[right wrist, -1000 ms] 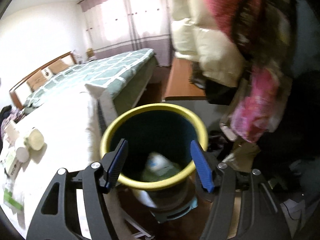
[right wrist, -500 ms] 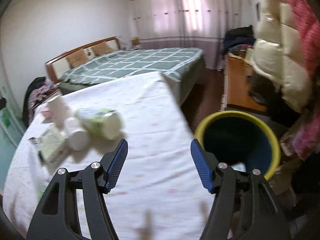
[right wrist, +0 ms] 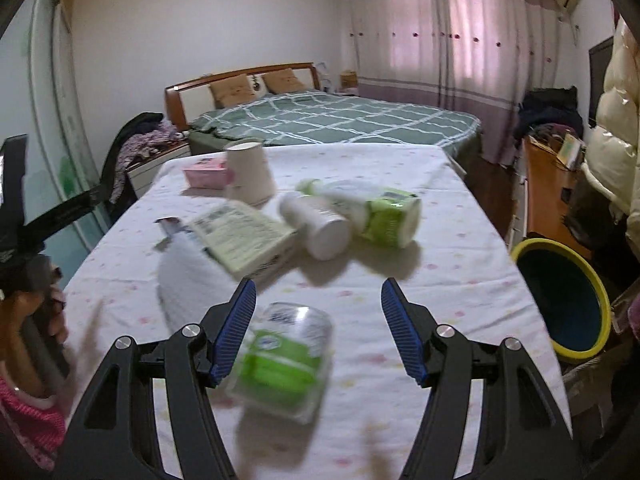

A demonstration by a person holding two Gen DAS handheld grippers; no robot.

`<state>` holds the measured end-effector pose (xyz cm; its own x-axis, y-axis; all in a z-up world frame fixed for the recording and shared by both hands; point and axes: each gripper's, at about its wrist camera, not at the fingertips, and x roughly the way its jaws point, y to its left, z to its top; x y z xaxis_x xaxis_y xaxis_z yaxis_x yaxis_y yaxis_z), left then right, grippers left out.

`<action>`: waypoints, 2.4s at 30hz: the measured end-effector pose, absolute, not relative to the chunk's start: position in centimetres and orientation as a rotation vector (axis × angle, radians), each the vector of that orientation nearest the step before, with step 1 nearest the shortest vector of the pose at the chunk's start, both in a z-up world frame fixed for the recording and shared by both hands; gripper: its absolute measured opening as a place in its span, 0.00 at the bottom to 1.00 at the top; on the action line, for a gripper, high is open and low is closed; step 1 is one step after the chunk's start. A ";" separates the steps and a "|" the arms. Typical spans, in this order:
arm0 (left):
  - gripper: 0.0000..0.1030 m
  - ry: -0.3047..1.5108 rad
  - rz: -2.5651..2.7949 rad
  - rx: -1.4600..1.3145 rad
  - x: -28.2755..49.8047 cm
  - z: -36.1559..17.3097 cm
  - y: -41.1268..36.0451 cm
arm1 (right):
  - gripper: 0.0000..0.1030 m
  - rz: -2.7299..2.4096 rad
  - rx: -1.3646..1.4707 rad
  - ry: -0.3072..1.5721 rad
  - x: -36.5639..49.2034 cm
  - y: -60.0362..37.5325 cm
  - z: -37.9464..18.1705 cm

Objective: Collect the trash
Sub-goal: 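Grasp the white foam mesh sleeve on the table with the right gripper, then carry the foam mesh over the bin and open the right gripper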

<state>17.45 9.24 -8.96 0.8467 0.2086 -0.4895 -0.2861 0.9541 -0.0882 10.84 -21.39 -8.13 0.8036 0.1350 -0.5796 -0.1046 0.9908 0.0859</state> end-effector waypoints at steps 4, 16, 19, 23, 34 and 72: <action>0.95 0.482 0.290 -0.193 17.3 -8.9 9.8 | 0.61 0.194 0.029 0.621 10.7 -19.7 -7.8; 0.95 0.457 0.444 -0.141 17.0 -8.9 10.2 | 0.61 0.346 -0.136 0.757 15.2 -13.7 -10.0; 0.95 0.465 0.443 -0.142 17.3 -9.0 10.3 | 0.61 0.356 -0.146 0.779 15.7 -13.5 -10.4; 0.95 0.469 0.447 -0.147 17.3 -9.1 10.3 | 0.37 0.372 -0.137 0.817 15.9 -13.6 -10.9; 0.95 0.478 0.443 -0.163 17.3 -9.3 10.4 | 0.10 0.406 -0.065 0.812 15.2 -14.2 -10.1; 0.95 0.534 0.138 -0.087 13.9 -7.8 -0.4 | 0.10 -0.389 0.314 0.543 13.0 -44.3 -7.3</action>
<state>13.89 -0.43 -7.76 0.8518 0.1079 -0.5127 -0.1532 0.9871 -0.0468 13.02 -44.32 -7.31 0.7868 -0.2730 -0.5535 0.4360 0.8807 0.1855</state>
